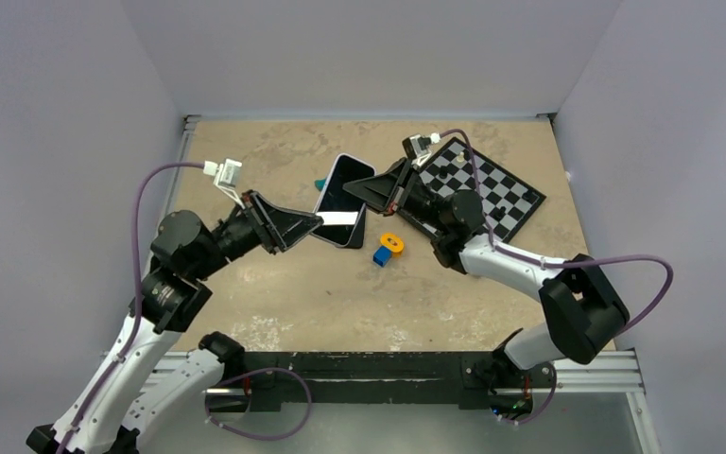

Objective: Take the phone out of the phone case
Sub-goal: Remove the phone case from the phone, then place the phone at the center of the board, then place the phone case at the center of the board.

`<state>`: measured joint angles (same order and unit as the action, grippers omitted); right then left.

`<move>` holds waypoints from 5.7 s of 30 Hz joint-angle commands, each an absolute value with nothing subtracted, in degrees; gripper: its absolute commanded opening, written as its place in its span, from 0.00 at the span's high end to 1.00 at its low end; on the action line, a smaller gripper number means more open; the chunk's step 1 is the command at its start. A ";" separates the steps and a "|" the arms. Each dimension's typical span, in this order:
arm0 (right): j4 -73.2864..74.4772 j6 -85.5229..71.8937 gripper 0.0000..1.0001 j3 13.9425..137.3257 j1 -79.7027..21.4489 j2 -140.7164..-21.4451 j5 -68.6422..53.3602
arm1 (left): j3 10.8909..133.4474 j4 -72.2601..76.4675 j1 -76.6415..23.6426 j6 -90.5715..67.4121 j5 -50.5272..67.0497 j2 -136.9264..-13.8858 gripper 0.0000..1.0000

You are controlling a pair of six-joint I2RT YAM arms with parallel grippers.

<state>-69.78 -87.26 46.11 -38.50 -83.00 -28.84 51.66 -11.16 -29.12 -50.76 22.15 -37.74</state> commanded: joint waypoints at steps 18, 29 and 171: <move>-59.55 -73.36 1.00 56.60 -40.76 -80.62 -40.77 | 49.02 9.93 -28.39 -63.53 44.58 -48.57 0.97; -52.61 -68.84 0.23 51.24 -40.77 -76.54 -35.21 | 47.32 -3.60 -28.32 -65.29 15.92 -36.65 1.00; -33.23 -91.79 0.95 15.88 -60.80 -73.30 -11.63 | 83.83 -37.35 1.86 -24.87 23.37 -102.00 0.38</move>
